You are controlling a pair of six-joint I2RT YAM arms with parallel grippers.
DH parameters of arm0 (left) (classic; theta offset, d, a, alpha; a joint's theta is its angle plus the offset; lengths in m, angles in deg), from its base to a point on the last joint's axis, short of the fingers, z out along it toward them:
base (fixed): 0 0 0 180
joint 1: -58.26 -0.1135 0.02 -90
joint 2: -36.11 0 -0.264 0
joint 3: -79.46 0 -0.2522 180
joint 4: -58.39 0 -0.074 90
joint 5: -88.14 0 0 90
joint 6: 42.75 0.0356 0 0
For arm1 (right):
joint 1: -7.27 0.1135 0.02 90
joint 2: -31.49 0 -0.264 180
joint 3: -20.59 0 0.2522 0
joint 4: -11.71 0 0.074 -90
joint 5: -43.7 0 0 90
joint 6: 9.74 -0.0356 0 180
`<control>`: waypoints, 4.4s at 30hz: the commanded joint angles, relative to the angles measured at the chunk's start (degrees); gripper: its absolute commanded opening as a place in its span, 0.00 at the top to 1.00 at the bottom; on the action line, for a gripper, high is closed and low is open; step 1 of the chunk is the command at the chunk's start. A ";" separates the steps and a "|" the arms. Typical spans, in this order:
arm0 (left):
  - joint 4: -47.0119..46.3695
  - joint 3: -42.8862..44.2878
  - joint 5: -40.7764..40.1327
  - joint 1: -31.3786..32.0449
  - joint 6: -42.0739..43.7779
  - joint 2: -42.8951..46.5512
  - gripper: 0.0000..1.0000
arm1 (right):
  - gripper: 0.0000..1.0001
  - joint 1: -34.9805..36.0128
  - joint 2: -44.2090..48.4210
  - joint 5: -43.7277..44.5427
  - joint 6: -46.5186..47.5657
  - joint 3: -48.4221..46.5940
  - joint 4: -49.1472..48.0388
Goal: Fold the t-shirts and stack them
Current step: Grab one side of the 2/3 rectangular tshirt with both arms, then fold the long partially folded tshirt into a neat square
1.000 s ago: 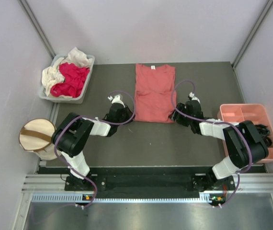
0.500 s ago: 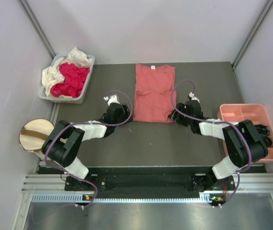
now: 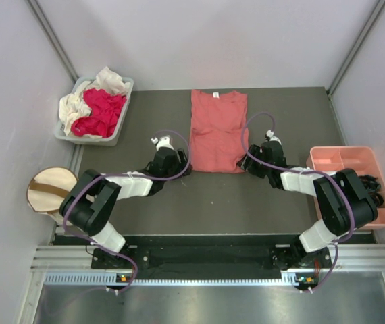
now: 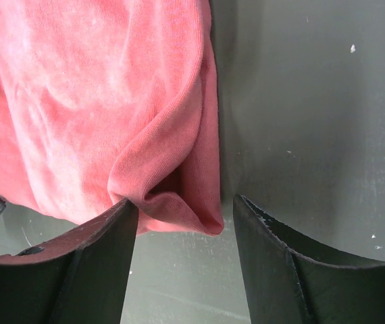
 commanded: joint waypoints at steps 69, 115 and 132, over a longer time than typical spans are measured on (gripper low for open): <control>10.14 -17.42 -3.42 17.12 -9.66 18.38 1.00 | 1.00 6.06 19.89 -0.43 -3.56 6.89 28.18; 12.01 5.93 -26.73 13.98 4.03 23.52 1.00 | 1.00 13.11 20.10 22.08 -3.39 -13.13 28.38; 2.95 22.90 -20.48 7.74 12.57 -0.83 1.00 | 1.00 4.14 -3.20 14.17 4.43 -31.42 17.57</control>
